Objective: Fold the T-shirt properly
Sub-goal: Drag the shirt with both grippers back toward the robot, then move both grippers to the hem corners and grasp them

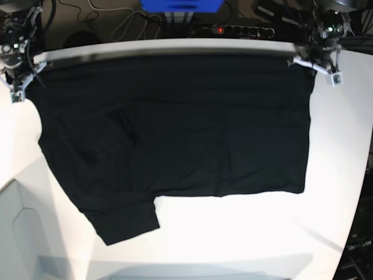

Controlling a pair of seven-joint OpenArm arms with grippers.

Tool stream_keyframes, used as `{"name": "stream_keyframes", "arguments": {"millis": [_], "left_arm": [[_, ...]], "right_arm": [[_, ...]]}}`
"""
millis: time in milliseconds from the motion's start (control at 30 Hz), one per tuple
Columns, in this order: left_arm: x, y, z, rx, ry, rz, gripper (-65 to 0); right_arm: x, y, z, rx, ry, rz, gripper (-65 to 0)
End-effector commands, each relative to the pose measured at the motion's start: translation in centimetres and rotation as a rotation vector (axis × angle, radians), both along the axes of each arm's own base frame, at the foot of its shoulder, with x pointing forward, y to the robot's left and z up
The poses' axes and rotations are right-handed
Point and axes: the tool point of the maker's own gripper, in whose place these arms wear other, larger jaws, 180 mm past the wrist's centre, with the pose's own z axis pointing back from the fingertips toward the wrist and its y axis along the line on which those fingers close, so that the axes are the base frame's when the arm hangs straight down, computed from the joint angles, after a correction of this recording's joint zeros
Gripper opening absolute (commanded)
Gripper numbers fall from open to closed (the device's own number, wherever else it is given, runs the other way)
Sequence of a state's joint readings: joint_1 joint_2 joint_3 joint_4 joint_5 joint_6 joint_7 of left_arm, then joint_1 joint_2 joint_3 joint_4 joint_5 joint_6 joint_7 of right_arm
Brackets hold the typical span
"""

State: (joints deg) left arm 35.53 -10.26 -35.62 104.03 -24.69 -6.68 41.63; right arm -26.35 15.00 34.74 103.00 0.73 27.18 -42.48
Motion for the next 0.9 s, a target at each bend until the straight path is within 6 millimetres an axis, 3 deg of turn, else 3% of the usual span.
{"name": "stream_keyframes", "arguments": {"millis": [0,200,400,467,667,767,867], "left_arm": [[0.1,0.9,0.8,0.041,-0.019,0.003,-64.9],[-0.5,1.2,0.4,0.039,0.0,0.015,-64.6],[-0.6,1.2,0.3,0.039,0.003,0.016,-63.8],[-1.3,1.3,0.2,0.041,0.02,0.018,-58.8],[-1.8,0.8,0.1,0.025,0.062,0.006,-33.2],[-0.9,0.4,1.4,0.041,0.023,-0.015,-31.9],[-0.3,0.9,3.6,0.066,-0.045,0.027,-31.8]], "right_arm": [[-0.1,-0.9,1.0,-0.042,-0.012,-0.002,-65.0],[-3.5,-0.1,-0.7,-0.014,0.068,-0.016,-65.0],[-4.1,0.6,-1.3,0.004,0.079,-0.022,-65.0],[-4.1,0.5,-1.2,0.003,0.078,-0.025,-60.5],[-4.0,0.3,-0.8,-0.009,0.073,-0.02,-36.7],[-3.1,-0.1,1.0,-0.039,0.02,-0.023,-30.3],[-1.0,0.5,3.0,-0.055,-0.059,-0.009,-29.8]]}}
